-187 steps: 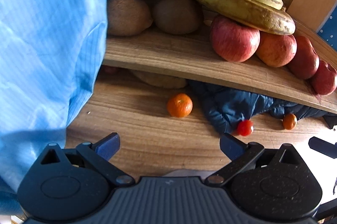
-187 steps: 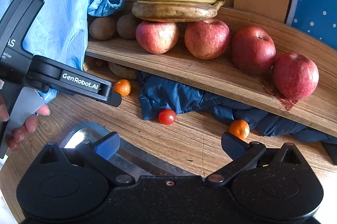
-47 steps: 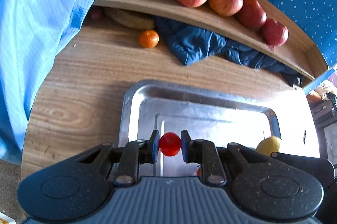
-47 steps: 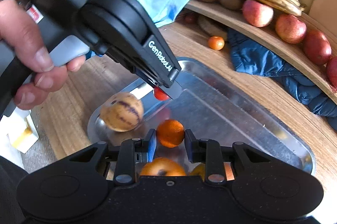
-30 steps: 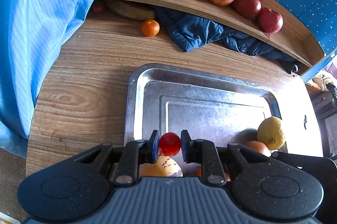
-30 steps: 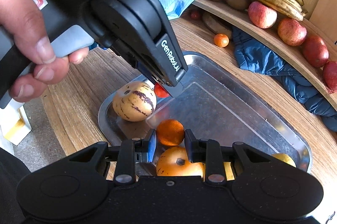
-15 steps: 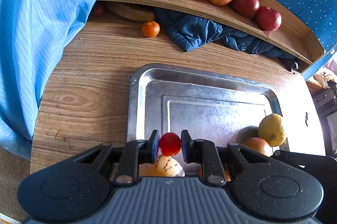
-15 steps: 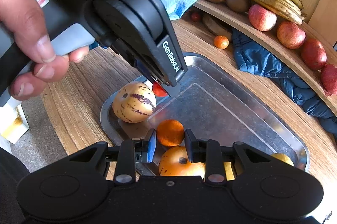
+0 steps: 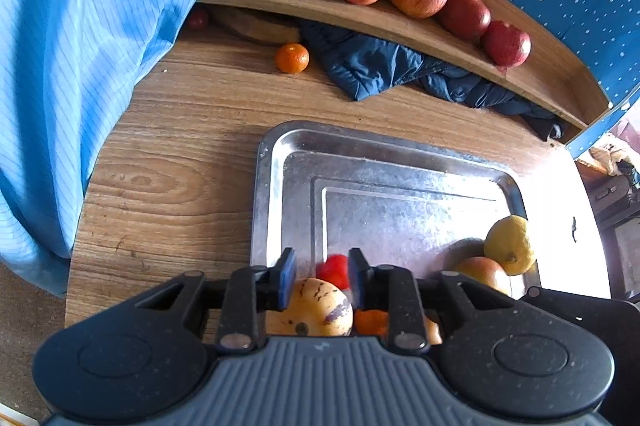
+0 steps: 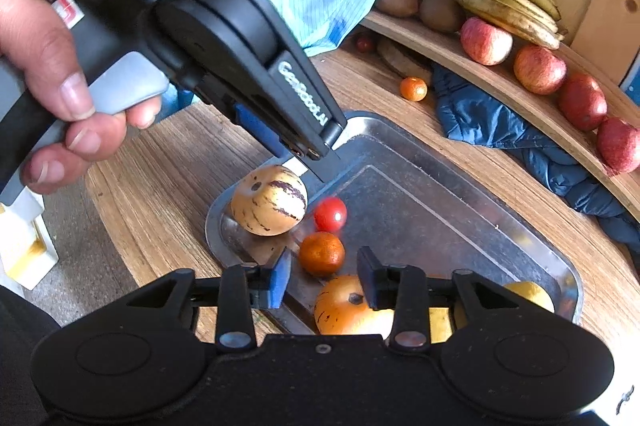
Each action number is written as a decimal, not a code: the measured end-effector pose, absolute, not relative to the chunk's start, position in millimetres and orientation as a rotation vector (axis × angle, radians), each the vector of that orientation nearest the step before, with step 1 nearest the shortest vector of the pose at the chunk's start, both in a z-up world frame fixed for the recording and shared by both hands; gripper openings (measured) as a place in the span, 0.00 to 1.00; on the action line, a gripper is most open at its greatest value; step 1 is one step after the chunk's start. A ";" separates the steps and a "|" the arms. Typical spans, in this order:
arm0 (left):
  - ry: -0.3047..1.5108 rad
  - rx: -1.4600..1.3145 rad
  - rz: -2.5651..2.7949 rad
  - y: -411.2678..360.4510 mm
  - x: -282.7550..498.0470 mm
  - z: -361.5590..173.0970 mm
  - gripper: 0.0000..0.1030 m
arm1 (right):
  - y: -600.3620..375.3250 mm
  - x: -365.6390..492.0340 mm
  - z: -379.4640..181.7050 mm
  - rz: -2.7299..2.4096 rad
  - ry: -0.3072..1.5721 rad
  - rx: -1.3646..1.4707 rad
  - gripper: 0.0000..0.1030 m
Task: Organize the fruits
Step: 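Open the right tool to drop the tangerine while the left tool releases the tomato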
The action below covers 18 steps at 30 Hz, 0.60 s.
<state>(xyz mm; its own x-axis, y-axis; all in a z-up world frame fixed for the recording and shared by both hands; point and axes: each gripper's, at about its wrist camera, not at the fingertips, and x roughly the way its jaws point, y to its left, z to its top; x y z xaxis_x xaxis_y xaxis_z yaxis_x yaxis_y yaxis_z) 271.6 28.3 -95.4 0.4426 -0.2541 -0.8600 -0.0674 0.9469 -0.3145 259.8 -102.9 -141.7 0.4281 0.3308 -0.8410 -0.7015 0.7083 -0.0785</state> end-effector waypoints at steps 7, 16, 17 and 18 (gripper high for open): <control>1.067 -0.308 -0.133 34.6 257.0 -81.7 0.65 | -107.6 248.9 -131.4 0.641 0.925 -0.418 0.70; 1.050 -0.248 -0.107 49.9 228.1 -81.3 0.99 | -127.2 240.7 -116.4 0.574 0.963 -0.401 0.97; 1.057 -0.255 -0.096 53.6 225.5 -84.0 0.99 | -129.4 240.4 -115.3 0.564 0.969 -0.401 0.98; 1.064 -0.260 -0.088 57.3 222.9 -86.6 0.99 | -132.2 239.9 -114.3 0.552 0.979 -0.404 0.98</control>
